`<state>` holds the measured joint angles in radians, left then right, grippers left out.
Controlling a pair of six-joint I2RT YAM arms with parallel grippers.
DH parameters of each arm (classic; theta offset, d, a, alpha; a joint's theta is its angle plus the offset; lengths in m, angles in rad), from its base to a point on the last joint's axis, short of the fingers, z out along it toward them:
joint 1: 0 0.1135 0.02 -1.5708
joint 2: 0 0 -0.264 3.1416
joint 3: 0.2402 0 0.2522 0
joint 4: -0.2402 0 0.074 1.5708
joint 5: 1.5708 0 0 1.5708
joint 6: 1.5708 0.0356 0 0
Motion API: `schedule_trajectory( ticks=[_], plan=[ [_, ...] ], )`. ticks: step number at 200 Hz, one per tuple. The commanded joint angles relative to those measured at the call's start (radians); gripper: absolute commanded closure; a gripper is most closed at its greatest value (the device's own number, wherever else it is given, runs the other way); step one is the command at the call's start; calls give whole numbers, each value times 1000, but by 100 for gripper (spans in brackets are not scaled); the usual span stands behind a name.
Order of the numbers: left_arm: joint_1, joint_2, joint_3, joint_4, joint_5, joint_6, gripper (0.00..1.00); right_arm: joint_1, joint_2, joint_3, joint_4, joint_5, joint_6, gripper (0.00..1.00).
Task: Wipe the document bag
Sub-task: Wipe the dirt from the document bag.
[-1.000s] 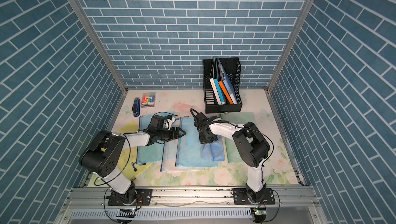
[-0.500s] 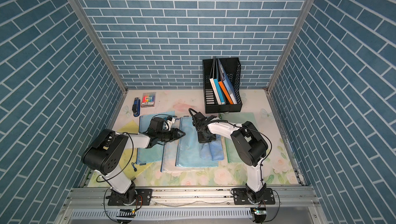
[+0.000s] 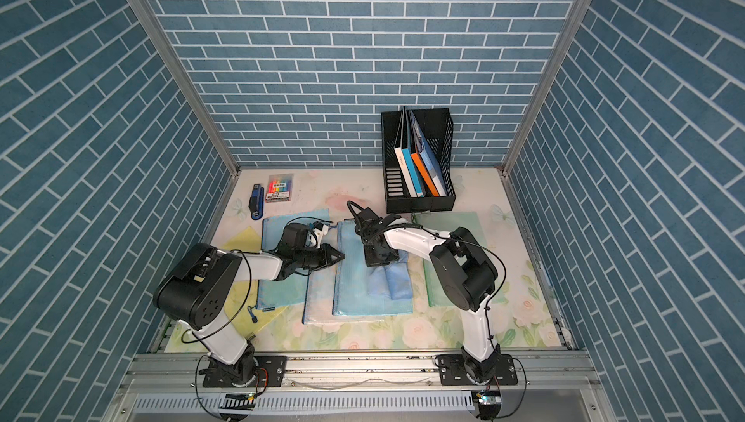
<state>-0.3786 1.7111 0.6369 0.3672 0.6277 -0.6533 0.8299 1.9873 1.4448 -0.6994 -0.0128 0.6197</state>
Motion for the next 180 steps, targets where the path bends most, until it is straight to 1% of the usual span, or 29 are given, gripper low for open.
schedule_trajectory(
  ticks=[1, 22, 45, 65, 96, 120, 137, 150, 176, 180],
  plan=[
    [-8, -19, -12, -63, -22, 40, 84, 53, 76, 135, -25, -67, -32, 100],
    [-17, -34, -16, -84, -31, 52, 86, 70, 153, 249, -62, -67, -38, 100],
    [-19, -69, -42, -82, -43, 47, 88, 60, 162, 251, -44, -49, -35, 100],
    [-19, -91, -64, -77, -57, 40, 89, 17, 145, 190, -33, -46, -12, 100],
    [-19, -112, -97, -33, -57, 8, 91, -69, 36, 19, 44, -31, 15, 100],
    [-19, -114, -112, -17, -48, -3, 92, -125, 15, -5, 33, -12, 2, 100],
    [-19, -113, -121, -14, -46, -2, 92, -132, 54, 34, 18, -23, -8, 100],
    [-19, -106, -123, -4, -39, -3, 92, -121, 107, 85, 12, -67, 2, 100],
    [-20, -89, -123, 19, -33, -13, 92, -40, 198, 226, 0, -118, 5, 100],
    [-20, -87, -123, 22, -33, -17, 92, -26, 236, 252, -4, -124, 5, 100]
  ],
)
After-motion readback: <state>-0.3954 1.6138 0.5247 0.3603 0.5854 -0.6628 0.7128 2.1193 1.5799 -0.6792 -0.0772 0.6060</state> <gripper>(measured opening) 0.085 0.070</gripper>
